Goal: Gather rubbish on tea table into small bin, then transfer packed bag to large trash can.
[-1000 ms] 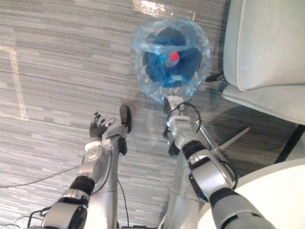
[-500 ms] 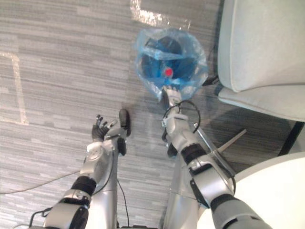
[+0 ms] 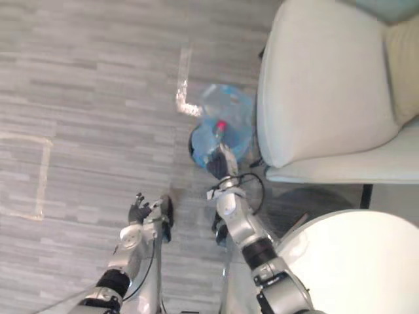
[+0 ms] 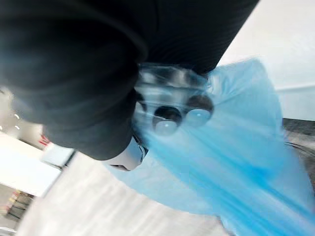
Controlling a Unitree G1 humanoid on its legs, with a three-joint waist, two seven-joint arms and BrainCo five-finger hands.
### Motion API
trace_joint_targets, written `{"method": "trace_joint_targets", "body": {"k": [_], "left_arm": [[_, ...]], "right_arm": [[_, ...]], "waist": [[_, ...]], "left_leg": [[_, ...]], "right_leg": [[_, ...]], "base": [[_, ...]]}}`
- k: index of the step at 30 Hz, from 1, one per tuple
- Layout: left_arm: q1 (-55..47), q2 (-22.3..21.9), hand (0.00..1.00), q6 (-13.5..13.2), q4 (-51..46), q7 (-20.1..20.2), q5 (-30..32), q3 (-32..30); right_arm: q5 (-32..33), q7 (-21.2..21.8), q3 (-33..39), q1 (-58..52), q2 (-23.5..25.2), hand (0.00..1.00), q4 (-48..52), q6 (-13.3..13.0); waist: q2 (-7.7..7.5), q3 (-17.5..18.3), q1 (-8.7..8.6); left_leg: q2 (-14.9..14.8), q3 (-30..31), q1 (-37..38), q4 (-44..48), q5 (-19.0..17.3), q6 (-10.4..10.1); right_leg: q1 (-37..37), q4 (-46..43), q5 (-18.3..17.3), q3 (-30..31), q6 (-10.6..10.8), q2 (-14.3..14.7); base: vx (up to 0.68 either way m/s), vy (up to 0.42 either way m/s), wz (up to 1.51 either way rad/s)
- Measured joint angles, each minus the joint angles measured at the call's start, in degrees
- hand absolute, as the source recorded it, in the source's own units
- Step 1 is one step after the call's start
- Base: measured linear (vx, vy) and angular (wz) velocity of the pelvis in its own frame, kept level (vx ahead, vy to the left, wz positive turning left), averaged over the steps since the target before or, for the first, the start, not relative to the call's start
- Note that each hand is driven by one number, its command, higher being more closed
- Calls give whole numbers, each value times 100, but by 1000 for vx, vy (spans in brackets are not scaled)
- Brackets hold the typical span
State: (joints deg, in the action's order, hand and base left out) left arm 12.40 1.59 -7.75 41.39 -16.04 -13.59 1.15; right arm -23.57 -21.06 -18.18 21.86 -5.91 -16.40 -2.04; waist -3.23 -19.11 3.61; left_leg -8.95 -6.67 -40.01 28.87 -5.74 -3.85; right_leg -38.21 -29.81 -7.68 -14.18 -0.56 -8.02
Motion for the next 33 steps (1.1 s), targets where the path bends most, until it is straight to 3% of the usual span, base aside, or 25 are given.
{"method": "trace_joint_targets", "body": {"k": [2,3,6,9,11,14,15,17,20,25,33], "left_arm": [[-119,-6,0,80,2,30,15,9],[-411,105,0,115,55,126,131,300],[-472,226,0,115,301,179,239,568],[-447,319,0,203,271,176,237,716],[-632,462,0,214,-241,270,338,901],[-649,641,0,285,-1264,271,402,1034],[-835,817,0,238,-2260,279,465,1165],[-1104,886,0,-92,-2843,454,505,1267],[-1474,878,0,-19,-2663,624,756,1428],[-1701,1146,0,91,-2721,754,918,1696],[-796,1355,0,69,-2253,747,1570,2190]], "right_arm": [[73,124,-6,-359,44,100,147,-4],[237,438,-7,-898,143,100,706,-275],[390,712,-38,-932,130,100,548,-420],[462,810,-63,-925,82,100,326,-422],[795,1178,-237,-974,-114,100,173,-422],[947,1397,-302,-968,-280,100,212,-470],[1042,1511,-327,-962,-342,100,230,-479],[1086,1568,-333,-975,-412,100,238,-477],[1166,1722,-383,-984,-648,100,359,-477],[1931,1987,-522,-920,-1059,100,993,-634],[2639,2294,-1121,-327,-1402,100,1174,-659]], "waist": [[-26,144,-12],[-53,487,-50],[-49,840,-56],[-46,856,-95],[-42,862,-125],[-45,1048,-160],[-32,1128,-154],[-5,1170,-169],[45,1243,-173],[29,1397,-185],[52,1638,-350]], "left_leg": [[3,-41,414,-197,2,-5],[36,-97,1207,-665,25,-61],[71,-89,1460,-1012,147,-98],[68,-98,1675,-1253,240,-105],[100,-183,2244,-1537,270,-109],[142,-206,2405,-1718,324,-91],[188,-203,2450,-1863,397,-74],[234,-227,2563,-1996,439,-44],[273,-276,2782,-2127,442,-37],[296,-394,3040,-2410,495,-46],[349,-545,3341,-2679,591,-39]], "right_leg": [[417,224,20,-7,32,33],[1181,713,57,-2,90,100],[1452,1157,245,-3,118,181],[1763,1628,482,14,143,281],[2357,2063,620,70,187,327],[2568,2373,760,106,214,351],[2644,2569,866,95,228,351],[2749,2723,940,129,252,342],[2966,2909,996,172,288,331],[3069,3032,1041,302,287,356],[3239,3234,1176,502,276,398]], "base": [[154,-35,-9],[208,-35,-7],[151,-13,-6],[82,13,-7],[85,29,-13],[25,32,-4],[0,0,0],[37,44,-3],[36,34,-8],[33,5,-13],[8,-3,-13]]}}
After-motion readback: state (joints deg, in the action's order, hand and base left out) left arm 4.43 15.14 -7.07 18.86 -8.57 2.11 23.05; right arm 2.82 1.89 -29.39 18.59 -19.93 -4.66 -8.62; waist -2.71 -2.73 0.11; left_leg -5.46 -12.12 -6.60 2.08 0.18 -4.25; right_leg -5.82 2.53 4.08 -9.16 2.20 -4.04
